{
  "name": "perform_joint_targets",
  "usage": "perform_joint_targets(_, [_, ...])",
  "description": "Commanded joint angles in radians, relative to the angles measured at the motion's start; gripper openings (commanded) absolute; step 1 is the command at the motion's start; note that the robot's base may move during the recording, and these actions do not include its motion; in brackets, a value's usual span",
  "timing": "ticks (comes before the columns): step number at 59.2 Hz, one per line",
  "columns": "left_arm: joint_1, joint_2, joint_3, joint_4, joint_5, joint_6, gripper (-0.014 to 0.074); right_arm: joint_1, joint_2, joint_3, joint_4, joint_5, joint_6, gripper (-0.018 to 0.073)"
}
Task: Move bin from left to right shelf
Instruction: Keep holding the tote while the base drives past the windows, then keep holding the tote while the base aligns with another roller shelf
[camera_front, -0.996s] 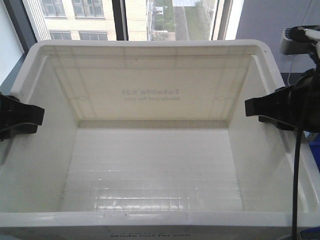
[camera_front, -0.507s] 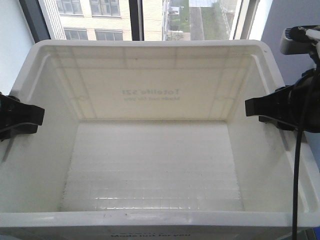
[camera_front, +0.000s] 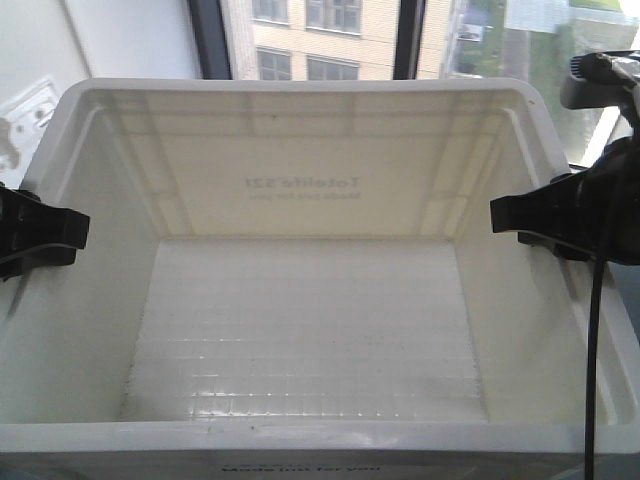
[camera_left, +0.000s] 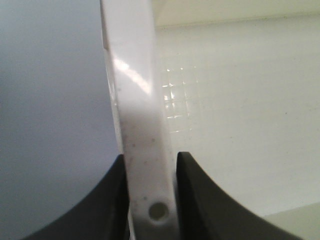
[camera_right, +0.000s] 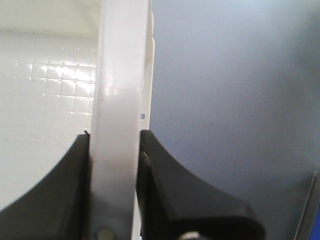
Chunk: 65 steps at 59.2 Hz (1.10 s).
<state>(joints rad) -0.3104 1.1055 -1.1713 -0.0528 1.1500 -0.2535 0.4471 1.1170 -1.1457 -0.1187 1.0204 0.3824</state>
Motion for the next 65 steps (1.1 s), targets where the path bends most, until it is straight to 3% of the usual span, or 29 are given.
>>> perform_joint_targets(1, [-0.001, -0.033, -0.035, 0.02, -0.072, 0.032, -0.0006, -0.007, -0.033, -0.039, -0.053, -0.107, -0.026, 0.0013])
perform_joint_targets(65, [-0.001, -0.033, -0.035, 0.02, -0.072, 0.032, -0.0006, -0.007, -0.033, -0.039, -0.053, -0.107, -0.026, 0.0013])
